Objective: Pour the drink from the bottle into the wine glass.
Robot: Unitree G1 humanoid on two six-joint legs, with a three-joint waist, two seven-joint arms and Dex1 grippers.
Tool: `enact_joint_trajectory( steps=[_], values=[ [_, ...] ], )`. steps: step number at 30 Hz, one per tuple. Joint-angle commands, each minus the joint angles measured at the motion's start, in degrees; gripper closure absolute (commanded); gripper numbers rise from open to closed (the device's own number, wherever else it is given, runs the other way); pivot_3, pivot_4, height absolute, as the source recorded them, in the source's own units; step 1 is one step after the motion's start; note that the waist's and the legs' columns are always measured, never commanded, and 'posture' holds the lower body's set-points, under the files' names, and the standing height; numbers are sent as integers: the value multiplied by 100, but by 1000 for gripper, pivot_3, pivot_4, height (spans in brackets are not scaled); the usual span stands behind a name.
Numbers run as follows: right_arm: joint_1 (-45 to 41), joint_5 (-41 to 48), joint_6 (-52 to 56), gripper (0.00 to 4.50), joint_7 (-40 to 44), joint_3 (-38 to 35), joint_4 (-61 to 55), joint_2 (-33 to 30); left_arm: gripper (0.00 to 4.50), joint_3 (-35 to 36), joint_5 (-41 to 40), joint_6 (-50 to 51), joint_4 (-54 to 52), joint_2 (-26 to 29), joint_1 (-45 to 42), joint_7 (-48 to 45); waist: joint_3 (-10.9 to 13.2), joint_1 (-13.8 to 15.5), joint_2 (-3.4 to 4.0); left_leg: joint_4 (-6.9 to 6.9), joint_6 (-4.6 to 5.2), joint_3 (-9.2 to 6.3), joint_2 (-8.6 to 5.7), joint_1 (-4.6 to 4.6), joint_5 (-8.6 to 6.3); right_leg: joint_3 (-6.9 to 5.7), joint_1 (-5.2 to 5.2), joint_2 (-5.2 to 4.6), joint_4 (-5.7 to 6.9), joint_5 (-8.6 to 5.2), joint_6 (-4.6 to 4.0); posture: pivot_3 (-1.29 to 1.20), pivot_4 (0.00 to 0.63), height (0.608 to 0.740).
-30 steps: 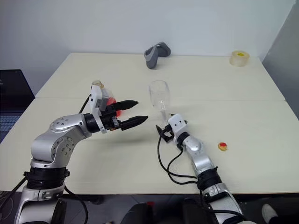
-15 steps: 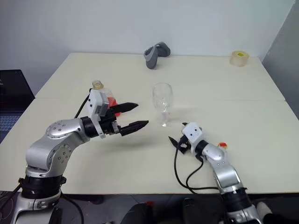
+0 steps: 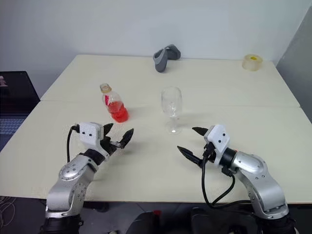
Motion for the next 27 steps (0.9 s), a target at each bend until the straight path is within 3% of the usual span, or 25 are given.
enact_joint_trajectory(
  steps=[1,11,27],
  values=[
    [-148,188,76,18,-16,27,-272,-50,0,115,236,-338,207,-54,-213,319,0,1,0,0,0,1,0,0,0,1,0,0,-1,0,0,0,150,740],
    [-396,173,155,18,-171,252,-289,-28,0,209,545,-1071,2255,99,-1508,595,-1,1,-2,0,0,-1,-2,-2,0,-6,1,0,-4,0,0,0,150,740],
    [-485,174,259,18,-426,357,-468,-16,0,175,571,-1984,4864,221,-3196,188,-2,-3,-3,2,-2,-6,-4,-5,1,-12,-1,-2,-3,0,1,0,150,740]
  ],
)
